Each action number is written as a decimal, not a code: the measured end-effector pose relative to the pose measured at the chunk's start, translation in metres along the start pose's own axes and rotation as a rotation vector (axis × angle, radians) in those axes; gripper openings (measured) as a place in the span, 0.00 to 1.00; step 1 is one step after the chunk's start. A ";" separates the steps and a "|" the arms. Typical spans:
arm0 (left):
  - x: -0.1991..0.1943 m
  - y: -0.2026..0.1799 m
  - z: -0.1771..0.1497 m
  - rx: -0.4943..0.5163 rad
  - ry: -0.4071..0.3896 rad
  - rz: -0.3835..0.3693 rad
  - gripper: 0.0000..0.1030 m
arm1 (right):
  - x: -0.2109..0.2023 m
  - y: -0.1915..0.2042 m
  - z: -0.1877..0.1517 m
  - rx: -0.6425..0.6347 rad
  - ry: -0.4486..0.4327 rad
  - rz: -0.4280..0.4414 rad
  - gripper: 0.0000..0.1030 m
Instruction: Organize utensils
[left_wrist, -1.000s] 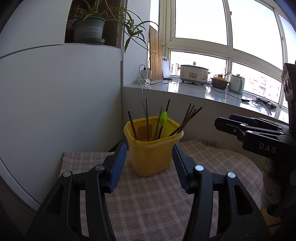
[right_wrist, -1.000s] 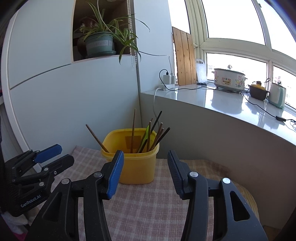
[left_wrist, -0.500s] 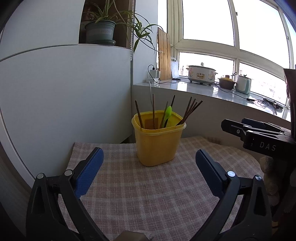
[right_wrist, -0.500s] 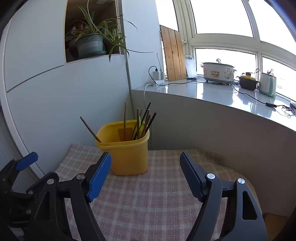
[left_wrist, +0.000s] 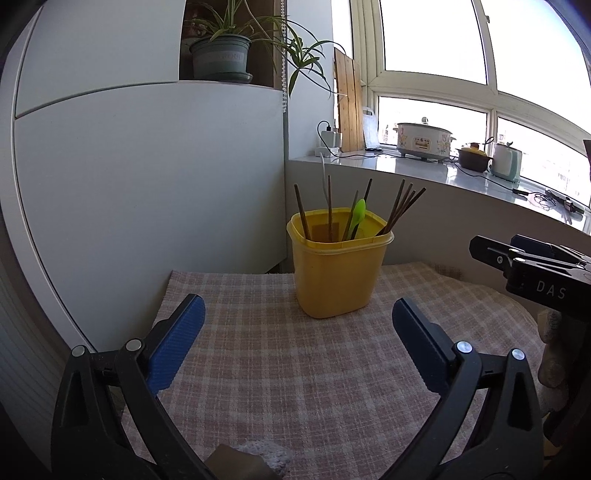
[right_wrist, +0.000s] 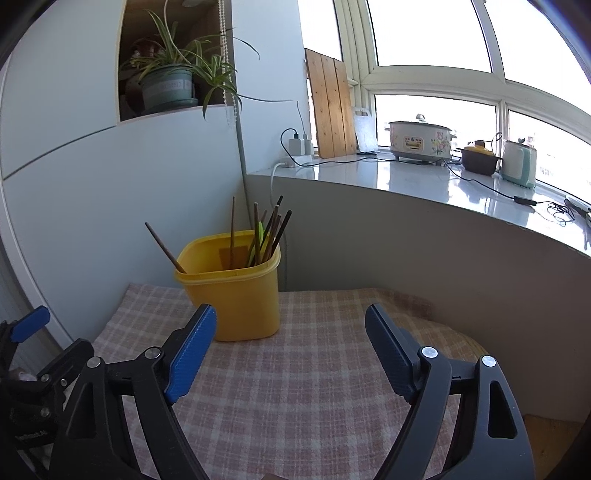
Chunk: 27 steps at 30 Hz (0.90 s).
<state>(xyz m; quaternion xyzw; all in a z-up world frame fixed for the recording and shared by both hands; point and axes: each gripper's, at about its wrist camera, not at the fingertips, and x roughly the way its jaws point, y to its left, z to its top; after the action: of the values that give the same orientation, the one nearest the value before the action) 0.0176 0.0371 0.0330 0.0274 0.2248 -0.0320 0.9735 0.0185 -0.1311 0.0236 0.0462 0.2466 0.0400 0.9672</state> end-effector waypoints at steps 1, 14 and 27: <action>0.000 0.000 0.000 0.000 0.002 0.001 1.00 | 0.000 0.000 0.000 -0.001 0.000 -0.002 0.80; 0.000 -0.002 0.001 -0.006 0.001 -0.003 1.00 | 0.001 0.002 -0.001 -0.002 0.001 -0.004 0.80; 0.001 -0.001 0.000 -0.013 0.009 -0.007 1.00 | 0.002 0.003 -0.001 0.004 0.009 -0.003 0.80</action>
<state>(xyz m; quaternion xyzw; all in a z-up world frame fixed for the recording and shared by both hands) 0.0182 0.0365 0.0329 0.0206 0.2293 -0.0336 0.9725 0.0198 -0.1280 0.0216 0.0473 0.2512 0.0381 0.9660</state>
